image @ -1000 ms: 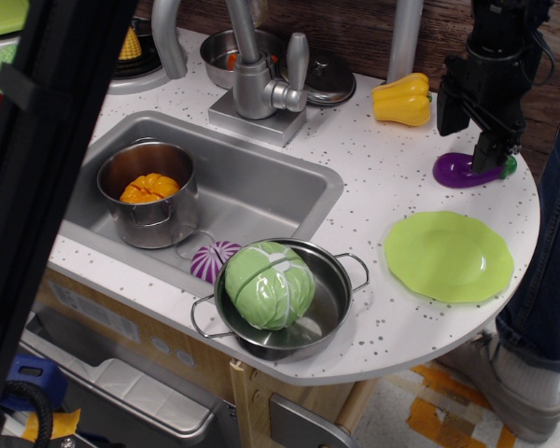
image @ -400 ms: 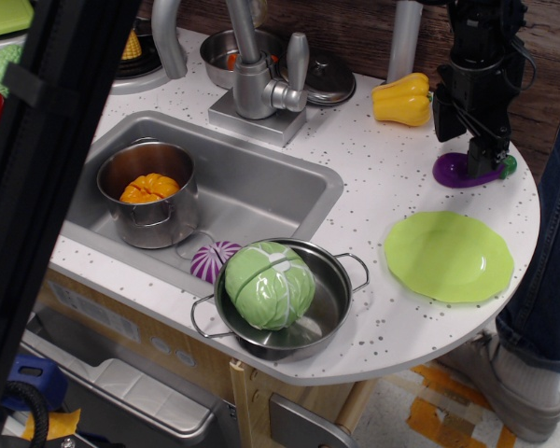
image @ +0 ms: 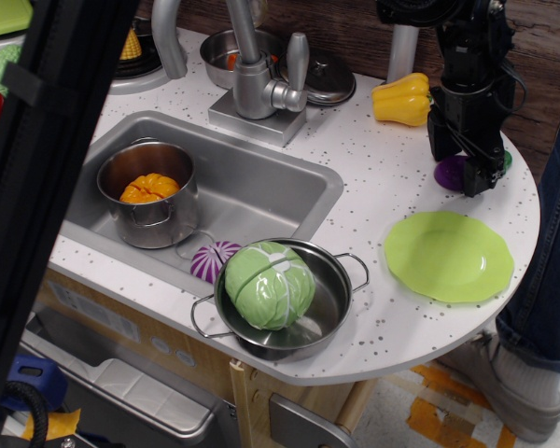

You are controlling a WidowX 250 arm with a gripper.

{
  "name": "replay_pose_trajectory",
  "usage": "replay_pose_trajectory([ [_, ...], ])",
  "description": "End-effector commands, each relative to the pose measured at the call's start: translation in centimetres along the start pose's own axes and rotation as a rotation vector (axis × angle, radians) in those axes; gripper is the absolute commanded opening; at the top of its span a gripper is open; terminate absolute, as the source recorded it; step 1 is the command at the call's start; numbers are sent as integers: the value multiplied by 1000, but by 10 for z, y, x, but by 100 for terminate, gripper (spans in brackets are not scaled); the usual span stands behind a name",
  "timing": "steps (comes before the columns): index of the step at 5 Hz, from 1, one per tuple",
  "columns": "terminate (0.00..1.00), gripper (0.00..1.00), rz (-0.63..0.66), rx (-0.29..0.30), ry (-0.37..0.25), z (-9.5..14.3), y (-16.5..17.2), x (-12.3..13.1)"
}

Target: Put eggplant on plate

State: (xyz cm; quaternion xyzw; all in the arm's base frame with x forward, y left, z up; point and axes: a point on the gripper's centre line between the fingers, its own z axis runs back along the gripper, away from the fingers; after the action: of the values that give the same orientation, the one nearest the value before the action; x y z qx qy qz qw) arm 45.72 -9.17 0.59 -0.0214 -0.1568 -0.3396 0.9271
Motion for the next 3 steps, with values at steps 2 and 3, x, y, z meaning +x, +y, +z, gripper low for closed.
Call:
replay_pose_trajectory([
  [2,0,0,33,-1,-53,16,13,3],
  [3,0,0,48,26,15,38,9,5],
])
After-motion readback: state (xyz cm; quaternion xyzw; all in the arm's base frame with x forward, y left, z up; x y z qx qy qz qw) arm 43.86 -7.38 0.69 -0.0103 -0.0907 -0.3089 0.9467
